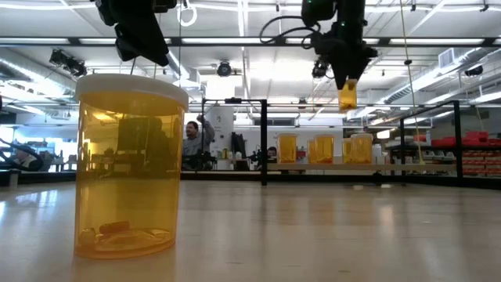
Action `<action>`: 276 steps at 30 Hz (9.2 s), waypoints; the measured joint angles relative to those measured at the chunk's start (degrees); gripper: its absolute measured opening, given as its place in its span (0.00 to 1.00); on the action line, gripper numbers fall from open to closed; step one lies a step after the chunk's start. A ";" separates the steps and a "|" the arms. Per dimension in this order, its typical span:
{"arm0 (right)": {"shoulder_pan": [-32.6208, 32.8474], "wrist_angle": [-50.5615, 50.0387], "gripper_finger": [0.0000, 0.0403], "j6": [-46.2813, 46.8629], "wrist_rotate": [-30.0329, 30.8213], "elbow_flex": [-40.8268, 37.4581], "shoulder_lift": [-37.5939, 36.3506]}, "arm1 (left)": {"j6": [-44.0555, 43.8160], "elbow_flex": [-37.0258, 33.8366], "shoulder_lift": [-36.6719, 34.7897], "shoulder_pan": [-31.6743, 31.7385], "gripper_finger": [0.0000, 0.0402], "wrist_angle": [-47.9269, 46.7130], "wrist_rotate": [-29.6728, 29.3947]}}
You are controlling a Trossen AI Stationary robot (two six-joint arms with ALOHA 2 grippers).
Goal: Pick and place medicine bottles onto shelf by color
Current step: Put the orange pill bottle on the shelf
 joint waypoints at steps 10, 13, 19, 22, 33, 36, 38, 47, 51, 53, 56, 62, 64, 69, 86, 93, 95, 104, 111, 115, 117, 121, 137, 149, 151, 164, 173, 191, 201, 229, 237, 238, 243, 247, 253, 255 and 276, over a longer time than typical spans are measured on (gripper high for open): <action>-11.20 0.65 0.58 -0.23 0.69 -0.05 -4.08 | -0.13 0.00 0.00 0.00 0.29 0.09 -2.55; -12.75 1.16 0.58 -0.14 -0.78 -0.07 -3.86 | -0.56 0.00 0.00 0.00 0.29 0.09 -2.98; -11.92 2.66 0.58 2.57 -2.24 -0.09 -3.75 | -1.49 0.00 0.00 0.00 0.29 0.10 -3.50; -10.33 3.50 0.58 3.75 -2.39 -0.09 -3.75 | -1.46 0.00 0.00 0.00 0.28 0.10 -3.93; -0.64 5.52 0.58 -2.42 -3.04 -0.09 -3.75 | 4.22 0.00 0.00 0.00 0.30 0.09 -4.96; 1.60 6.09 0.58 -2.86 -3.97 -0.09 -3.75 | 6.02 0.00 0.00 0.00 0.30 0.10 -4.96; 2.92 7.06 0.58 -3.16 -5.05 -0.09 -3.46 | 7.22 0.00 0.00 0.00 0.30 0.09 -4.96; 2.72 6.46 0.58 -3.60 -2.40 -1.01 4.60 | 7.56 0.00 0.00 0.33 0.33 0.07 -4.94; -0.26 9.85 0.58 -7.20 -2.40 -1.07 7.67 | 5.31 0.00 0.00 0.05 0.34 -0.01 -4.92; -2.27 10.96 0.58 -7.71 -2.20 -1.07 7.90 | 3.72 0.00 0.00 -0.21 0.35 -0.42 -4.90; -6.06 11.20 0.58 -7.64 -1.37 -1.07 7.72 | 1.31 0.00 0.00 -0.94 0.35 -1.46 -4.89; -13.14 10.84 0.58 -7.99 -1.80 -1.05 7.51 | -1.50 0.00 0.00 -2.01 0.34 -2.11 -4.83; -14.88 10.80 0.58 -8.75 -1.84 -1.05 7.50 | -1.91 0.00 0.00 -2.01 0.34 -2.12 -4.86; -18.90 9.90 0.58 -9.28 -1.91 -1.03 6.75 | -2.54 0.00 0.00 -1.99 0.35 -2.63 -4.90; -24.39 9.90 0.58 -7.73 -1.13 -4.62 6.33 | -3.66 0.00 0.00 -1.88 0.35 -2.97 -6.01; -24.76 15.88 0.58 -1.96 -0.61 -11.26 3.36 | -4.92 0.00 0.00 -1.88 0.33 -2.97 -6.01; -24.79 16.72 0.58 -0.94 -0.19 -11.90 2.91 | -4.92 0.00 0.00 -1.88 0.33 -2.97 -6.01; -24.46 16.35 0.58 -0.17 0.55 -12.07 2.83 | -4.87 0.00 0.00 -1.88 0.36 -2.99 -6.01; -23.84 14.49 0.58 -0.59 2.03 -12.40 2.81 | -4.83 0.00 0.00 -1.88 0.35 -2.99 -6.01; -22.43 13.47 0.58 -1.08 4.32 -14.81 2.79 | -4.81 0.00 0.00 -1.88 0.35 -2.99 -6.01; -21.65 13.87 0.58 -1.09 6.16 -15.72 2.79 | -4.81 0.00 0.00 -1.88 0.35 -3.00 -5.99; -21.33 15.49 0.58 -0.73 6.95 -15.98 2.79 | -4.87 0.00 0.00 -1.88 0.36 -2.99 -5.99; -21.62 13.75 0.58 -14.41 6.69 -17.18 2.81 | -4.69 0.00 0.00 -1.88 0.37 -3.02 -5.99; -22.85 20.10 0.58 -16.10 3.16 -25.09 -0.75 | -7.23 0.00 0.00 -1.99 0.36 -3.04 -5.95; -23.86 22.41 0.58 -16.07 1.42 -26.58 -2.73 | -7.23 0.00 0.00 -1.99 0.37 -3.04 -5.96; -27.79 28.68 0.58 -13.48 -3.27 -34.56 -8.82 | -7.34 0.00 0.00 -1.95 0.37 -3.04 -5.96; -28.65 32.79 0.58 -7.67 -3.73 -33.75 -8.63 | -7.96 0.00 0.00 -1.92 0.38 -3.02 -5.95; -29.44 33.83 0.58 -2.99 -2.87 -34.85 -8.58 | -8.98 0.00 0.00 -1.92 0.37 -2.98 -5.95; -29.40 33.93 0.58 -3.14 -1.54 -34.95 -8.58 | -8.98 0.00 0.00 -1.92 0.39 -2.99 -5.95; -25.76 28.18 0.70 -1.21 -1.78 -34.23 -8.58 | -8.94 0.00 0.00 -1.95 0.38 -2.99 -5.90; -22.07 24.08 0.70 0.12 -1.84 -34.23 -8.76 | -8.92 0.00 0.00 -1.95 0.39 -2.97 -5.90; -21.37 23.51 0.70 0.23 -1.85 -34.23 -9.07 | -8.91 0.00 0.00 -1.95 0.39 -2.99 -5.90; -17.96 22.87 0.70 1.58 -1.43 -34.23 -13.15 | -8.81 0.00 0.00 -1.95 0.38 -2.97 -5.90; -16.33 22.50 0.70 6.12 -1.38 -34.23 -19.01 | -8.17 0.00 0.00 -1.95 0.39 -2.95 -5.92; -9.99 19.49 0.70 11.78 -2.57 -34.18 -27.15 | -7.41 0.00 0.00 -1.95 0.39 -2.75 -5.97; -7.14 17.74 0.70 13.32 -2.60 -34.18 -28.86 | -7.03 0.00 0.00 -1.95 0.38 -2.60 -5.97; 20.31 34.95 0.70 20.17 -13.53 -34.18 -30.79 | -7.48 0.00 0.00 -1.95 0.35 1.55 -5.99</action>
